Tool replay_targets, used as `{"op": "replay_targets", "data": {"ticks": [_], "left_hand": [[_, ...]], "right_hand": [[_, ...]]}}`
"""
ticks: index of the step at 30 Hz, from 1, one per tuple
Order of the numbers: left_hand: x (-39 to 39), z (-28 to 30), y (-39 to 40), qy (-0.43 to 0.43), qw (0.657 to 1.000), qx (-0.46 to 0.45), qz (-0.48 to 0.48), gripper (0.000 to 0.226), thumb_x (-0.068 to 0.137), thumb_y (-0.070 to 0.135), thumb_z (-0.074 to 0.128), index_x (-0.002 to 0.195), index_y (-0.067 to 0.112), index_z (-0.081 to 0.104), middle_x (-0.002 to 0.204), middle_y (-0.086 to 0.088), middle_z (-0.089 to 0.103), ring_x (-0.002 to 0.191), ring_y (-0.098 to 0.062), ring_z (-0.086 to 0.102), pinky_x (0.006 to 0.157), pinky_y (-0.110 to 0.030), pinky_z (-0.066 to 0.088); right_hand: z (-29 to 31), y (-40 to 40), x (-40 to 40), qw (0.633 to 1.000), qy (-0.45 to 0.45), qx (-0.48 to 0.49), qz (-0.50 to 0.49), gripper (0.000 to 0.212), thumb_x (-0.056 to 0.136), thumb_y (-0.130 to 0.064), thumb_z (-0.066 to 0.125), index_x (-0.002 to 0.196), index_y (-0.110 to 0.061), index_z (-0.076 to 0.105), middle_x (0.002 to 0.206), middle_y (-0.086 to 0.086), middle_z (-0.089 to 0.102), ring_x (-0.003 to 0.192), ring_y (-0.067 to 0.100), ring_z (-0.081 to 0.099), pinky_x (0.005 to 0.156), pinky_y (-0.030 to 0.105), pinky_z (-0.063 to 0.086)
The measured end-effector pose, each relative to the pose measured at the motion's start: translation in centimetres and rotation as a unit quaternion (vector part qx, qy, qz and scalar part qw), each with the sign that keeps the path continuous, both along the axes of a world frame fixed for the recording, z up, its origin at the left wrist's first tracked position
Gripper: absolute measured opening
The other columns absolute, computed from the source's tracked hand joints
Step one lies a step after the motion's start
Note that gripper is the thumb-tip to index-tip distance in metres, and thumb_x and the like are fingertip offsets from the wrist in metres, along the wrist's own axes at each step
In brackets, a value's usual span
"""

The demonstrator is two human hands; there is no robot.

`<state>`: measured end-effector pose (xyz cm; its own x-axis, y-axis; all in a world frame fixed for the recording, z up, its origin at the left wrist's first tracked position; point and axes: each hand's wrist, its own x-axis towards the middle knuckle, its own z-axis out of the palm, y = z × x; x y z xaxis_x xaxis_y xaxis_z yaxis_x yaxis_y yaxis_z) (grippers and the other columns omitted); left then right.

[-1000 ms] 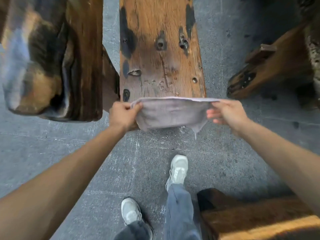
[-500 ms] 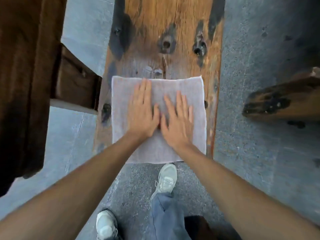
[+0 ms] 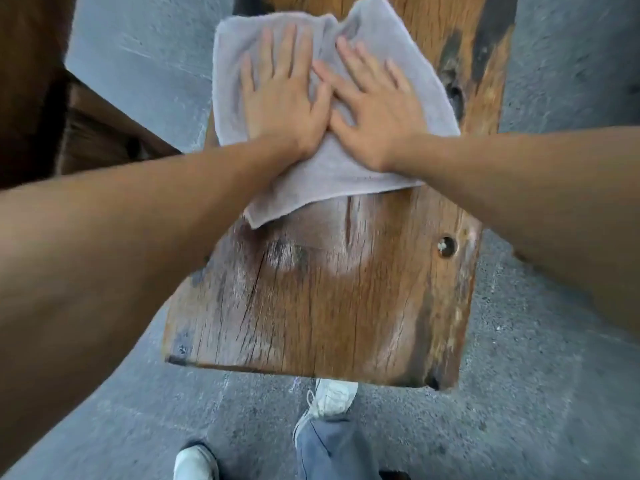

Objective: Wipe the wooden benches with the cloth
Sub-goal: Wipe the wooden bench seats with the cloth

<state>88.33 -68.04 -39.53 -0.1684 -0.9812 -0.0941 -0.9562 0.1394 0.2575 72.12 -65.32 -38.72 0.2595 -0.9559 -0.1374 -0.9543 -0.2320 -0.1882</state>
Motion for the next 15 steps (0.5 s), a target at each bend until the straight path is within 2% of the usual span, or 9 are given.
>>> {"op": "replay_targets", "data": {"ticks": [2, 4, 7, 9, 11, 13, 15], "left_hand": [[-0.1, 0.2, -2.4, -0.006, 1.000, 0.001, 0.003, 0.071, 0.096, 0.051, 0.020, 0.161, 0.023, 0.014, 0.169, -0.001, 0.011, 0.156, -0.025, 0.005, 0.126, -0.048, 0.003], [0.4, 0.1, -1.6, 0.007, 1.000, 0.003, 0.002, 0.070, 0.096, 0.050, 0.024, 0.161, 0.024, 0.014, 0.169, 0.000, 0.012, 0.156, -0.025, 0.007, 0.126, -0.048, 0.004], [1.4, 0.5, 5.8, 0.022, 1.000, 0.009, -0.019, 0.067, 0.099, 0.046, 0.027, 0.161, 0.023, 0.013, 0.170, 0.000, 0.007, 0.157, -0.023, 0.003, 0.127, -0.046, 0.003], [3.5, 1.2, 13.5, 0.028, 0.999, 0.026, 0.001, 0.066, 0.100, 0.044, 0.025, 0.161, 0.022, 0.012, 0.169, 0.001, 0.006, 0.157, -0.022, 0.002, 0.126, -0.047, 0.006], [7.0, 1.5, 22.2, 0.010, 0.997, 0.048, 0.063, 0.067, 0.099, 0.043, 0.021, 0.161, 0.022, 0.011, 0.169, -0.001, 0.006, 0.157, -0.021, 0.003, 0.126, -0.048, 0.009], [9.8, 1.2, 30.0, -0.013, 0.992, 0.046, 0.116, 0.064, 0.100, 0.040, 0.020, 0.161, 0.020, 0.011, 0.169, -0.003, 0.009, 0.156, -0.023, 0.006, 0.125, -0.050, 0.010], [10.3, 0.5, 34.2, 0.004, 0.987, 0.062, 0.148, 0.062, 0.101, 0.038, 0.020, 0.160, 0.017, 0.016, 0.168, -0.006, 0.013, 0.156, -0.027, 0.010, 0.124, -0.053, 0.007]], "right_hand": [[-0.3, -2.1, 0.1, 0.997, -0.002, 0.000, -0.082, 0.061, 0.100, -0.060, 0.018, 0.158, -0.046, 0.012, 0.171, -0.006, 0.002, 0.157, 0.017, 0.001, 0.127, 0.045, 0.002], [-0.6, -0.3, 1.7, 0.983, -0.017, 0.001, -0.181, 0.060, 0.100, -0.061, 0.017, 0.158, -0.048, 0.011, 0.171, -0.005, -0.001, 0.157, 0.018, -0.002, 0.127, 0.045, 0.001], [-0.7, 8.0, 6.2, 0.948, -0.055, -0.013, -0.313, 0.057, 0.103, -0.055, 0.018, 0.158, -0.047, 0.010, 0.171, -0.004, -0.002, 0.157, 0.021, -0.003, 0.126, 0.047, 0.000], [-0.3, 16.3, 10.3, 0.936, -0.062, -0.016, -0.347, 0.056, 0.104, -0.049, 0.021, 0.159, -0.045, 0.011, 0.171, -0.003, -0.001, 0.157, 0.022, -0.003, 0.126, 0.049, 0.003], [0.0, 23.8, 13.5, 0.952, -0.066, -0.007, -0.298, 0.055, 0.104, -0.046, 0.025, 0.159, -0.045, 0.013, 0.171, -0.002, -0.002, 0.157, 0.022, -0.004, 0.125, 0.050, 0.007], [-0.5, 28.7, 14.3, 0.982, -0.071, 0.003, -0.177, 0.055, 0.104, -0.047, 0.030, 0.158, -0.046, 0.019, 0.171, -0.001, 0.000, 0.158, 0.022, -0.003, 0.125, 0.052, 0.012], [-1.0, 30.6, 13.5, 0.996, -0.066, -0.013, -0.060, 0.054, 0.103, -0.048, 0.035, 0.156, -0.046, 0.025, 0.171, -0.001, 0.005, 0.158, 0.023, 0.003, 0.123, 0.053, 0.017]]}}
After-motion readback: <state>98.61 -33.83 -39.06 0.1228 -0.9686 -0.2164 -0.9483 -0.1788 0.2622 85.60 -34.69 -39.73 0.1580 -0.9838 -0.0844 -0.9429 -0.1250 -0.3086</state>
